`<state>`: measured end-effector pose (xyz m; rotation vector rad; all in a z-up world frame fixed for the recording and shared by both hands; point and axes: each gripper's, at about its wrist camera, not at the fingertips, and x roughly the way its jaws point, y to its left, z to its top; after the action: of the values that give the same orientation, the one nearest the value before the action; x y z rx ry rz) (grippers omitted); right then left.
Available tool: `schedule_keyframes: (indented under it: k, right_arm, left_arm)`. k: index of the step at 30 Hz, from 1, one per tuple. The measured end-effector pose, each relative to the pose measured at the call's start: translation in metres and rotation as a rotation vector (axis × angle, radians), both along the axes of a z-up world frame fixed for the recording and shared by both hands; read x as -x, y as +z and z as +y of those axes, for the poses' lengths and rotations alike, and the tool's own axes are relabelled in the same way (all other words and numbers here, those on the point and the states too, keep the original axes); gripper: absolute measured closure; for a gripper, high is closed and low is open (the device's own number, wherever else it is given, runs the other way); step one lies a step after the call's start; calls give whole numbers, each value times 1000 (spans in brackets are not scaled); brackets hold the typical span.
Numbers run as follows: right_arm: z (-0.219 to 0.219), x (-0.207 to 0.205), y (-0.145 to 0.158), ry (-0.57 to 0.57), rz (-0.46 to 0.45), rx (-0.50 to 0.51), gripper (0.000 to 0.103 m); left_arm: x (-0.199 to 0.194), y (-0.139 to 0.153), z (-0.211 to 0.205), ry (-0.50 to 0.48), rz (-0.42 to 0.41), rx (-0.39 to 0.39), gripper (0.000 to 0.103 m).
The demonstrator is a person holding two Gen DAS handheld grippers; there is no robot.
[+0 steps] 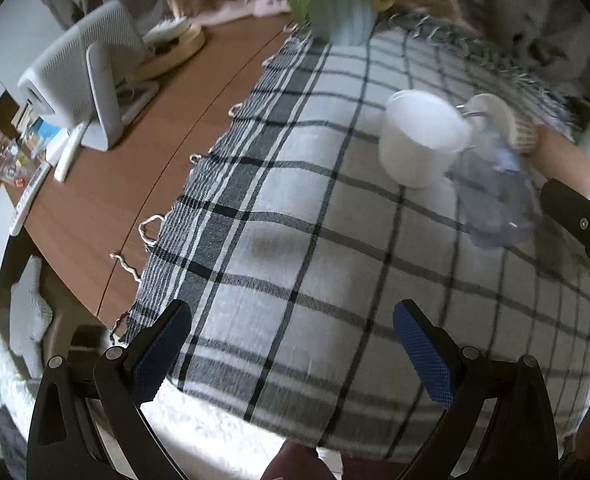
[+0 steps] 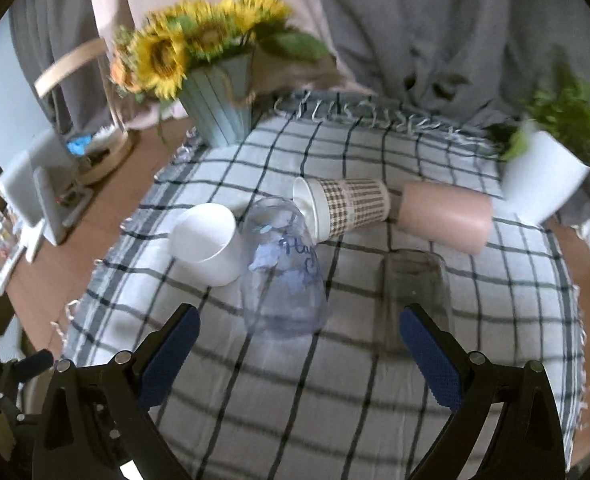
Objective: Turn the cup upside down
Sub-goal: 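Reach the right tool to the clear Happy Cat jar and grasp it, then lift the jar with the right tool and pull it back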
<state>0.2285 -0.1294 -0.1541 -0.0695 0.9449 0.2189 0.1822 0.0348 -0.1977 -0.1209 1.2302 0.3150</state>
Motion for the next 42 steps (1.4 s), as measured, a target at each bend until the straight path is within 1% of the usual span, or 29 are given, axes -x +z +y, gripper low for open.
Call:
schedule_keyframes:
  k: [2, 4, 6, 8, 10, 14, 19, 20, 21, 27, 31, 39, 42]
  right_arm:
    - [4, -16, -11, 15, 34, 12, 8]
    - [8, -29, -20, 41, 60, 27, 9]
    - [13, -40, -29, 75, 87, 43, 14]
    - [17, -48, -37, 105, 115, 64, 15]
    - [20, -56, -45, 119, 142, 81, 20]
    - [24, -69, -55, 171, 180, 64, 21]
    - [31, -79, -64, 198, 214, 57, 22]
    - [31, -81, -67, 202, 222, 49, 23]
    - [32, -83, -69, 205, 229, 39, 27]
    - [30, -84, -70, 189, 218, 18, 27]
    - [27, -78, -68, 160, 216, 6, 28]
    - [21, -51, -42, 49, 142, -11, 29]
    - [19, -38, -34, 11, 131, -25, 29]
  left_arm:
    - [-9, -7, 2, 28, 19, -3, 0]
    - [-16, -12, 1, 47, 37, -4, 0]
    - [-21, -16, 0, 53, 50, -5, 0]
    - [-26, -19, -4, 55, 61, -13, 0]
    - [-33, -22, -6, 55, 69, -15, 0]
    - [-42, -26, -6, 66, 80, -23, 0]
    - [-47, -28, -3, 79, 82, -28, 0]
    - [-48, -28, -3, 80, 81, -28, 0]
    - [-47, -27, -3, 81, 79, -29, 0]
    - [-46, -27, -2, 71, 67, -52, 0]
    - [-41, -22, -2, 43, 53, -60, 0]
    - [-34, -4, 0, -65, 8, -52, 0]
    - [-28, 3, 4, -97, -14, -50, 0]
